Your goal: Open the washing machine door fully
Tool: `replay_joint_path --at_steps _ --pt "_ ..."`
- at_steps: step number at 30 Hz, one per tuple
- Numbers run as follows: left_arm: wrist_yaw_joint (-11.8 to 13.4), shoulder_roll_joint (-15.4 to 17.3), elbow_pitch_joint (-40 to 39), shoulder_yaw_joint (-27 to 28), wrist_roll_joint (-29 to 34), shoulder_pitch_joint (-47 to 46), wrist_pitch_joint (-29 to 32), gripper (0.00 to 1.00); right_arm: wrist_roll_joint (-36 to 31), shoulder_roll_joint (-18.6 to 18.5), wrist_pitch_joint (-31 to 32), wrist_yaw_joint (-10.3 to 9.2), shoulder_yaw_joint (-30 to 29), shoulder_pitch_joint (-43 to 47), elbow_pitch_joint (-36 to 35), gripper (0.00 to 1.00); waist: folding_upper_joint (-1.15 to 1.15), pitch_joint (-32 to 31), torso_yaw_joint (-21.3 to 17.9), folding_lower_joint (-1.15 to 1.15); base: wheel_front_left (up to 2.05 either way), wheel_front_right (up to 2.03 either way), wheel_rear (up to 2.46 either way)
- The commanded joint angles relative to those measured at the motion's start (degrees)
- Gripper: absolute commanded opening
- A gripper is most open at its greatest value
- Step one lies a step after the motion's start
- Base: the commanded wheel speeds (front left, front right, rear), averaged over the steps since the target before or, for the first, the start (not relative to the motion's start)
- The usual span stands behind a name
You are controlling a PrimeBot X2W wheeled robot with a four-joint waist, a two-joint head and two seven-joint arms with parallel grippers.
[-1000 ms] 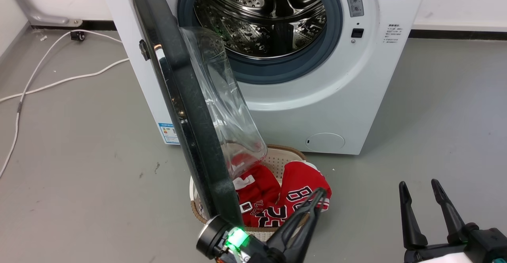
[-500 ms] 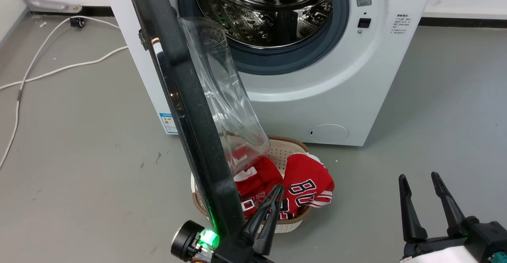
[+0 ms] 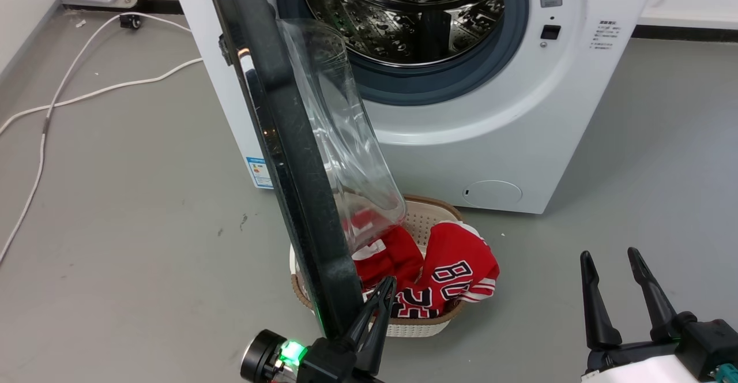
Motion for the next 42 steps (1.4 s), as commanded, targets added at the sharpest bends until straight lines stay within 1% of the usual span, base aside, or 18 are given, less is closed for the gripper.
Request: replay_joint_path --at_steps 1,7,17,25,29,35,39,42 --pt "-0.04 0.00 0.14 0.38 0.30 0.79 -0.13 0.00 -0.04 0.20 -0.12 -0.01 0.08 0.23 0.15 1.00 0.00 -0.05 0.42 0.00 0.00 0.00 0.00" --pt "1.01 0.04 0.36 3.15 0.14 1.91 -0.08 0.00 0.21 0.20 -0.12 -0.01 0.04 0.70 0.16 1.00 0.00 -0.23 2.79 0.00 0.00 0.00 0.00" --pt "1.28 0.21 -0.79 7.35 1.18 4.28 -0.11 0.00 0.33 0.19 -0.12 -0.01 0.28 1.40 0.49 1.00 0.00 -1.15 7.22 0.00 0.00 0.00 0.00" --pt "2.40 0.99 -1.66 12.71 1.06 6.31 -0.11 0.00 0.08 0.19 -0.12 -0.01 0.90 1.58 0.76 1.00 0.00 -1.17 9.84 0.00 0.00 0.00 0.00" --pt "3.11 1.36 -2.54 16.70 0.40 6.28 -0.13 0.00 -0.10 0.19 -0.12 -0.01 1.00 1.36 0.81 1.00 0.00 -0.87 10.49 0.00 0.00 0.00 0.00" --pt "3.78 3.12 -2.64 23.61 -0.10 4.46 -0.14 0.00 -0.63 0.20 -0.12 -0.01 1.55 0.26 0.24 1.00 0.00 0.38 10.30 0.00 0.00 0.00 0.00" --pt "3.57 4.11 -1.37 28.34 -0.88 3.32 -0.13 0.00 -1.01 0.19 -0.12 -0.01 1.55 -0.46 -0.01 1.00 0.00 1.62 9.50 0.00 0.00 0.00 0.00" --pt "3.52 4.24 0.43 31.91 -1.89 1.90 -0.09 0.00 -1.15 0.19 -0.12 -0.01 1.24 -0.80 -0.08 1.00 0.00 2.67 9.03 0.00 0.00 0.00 0.00"
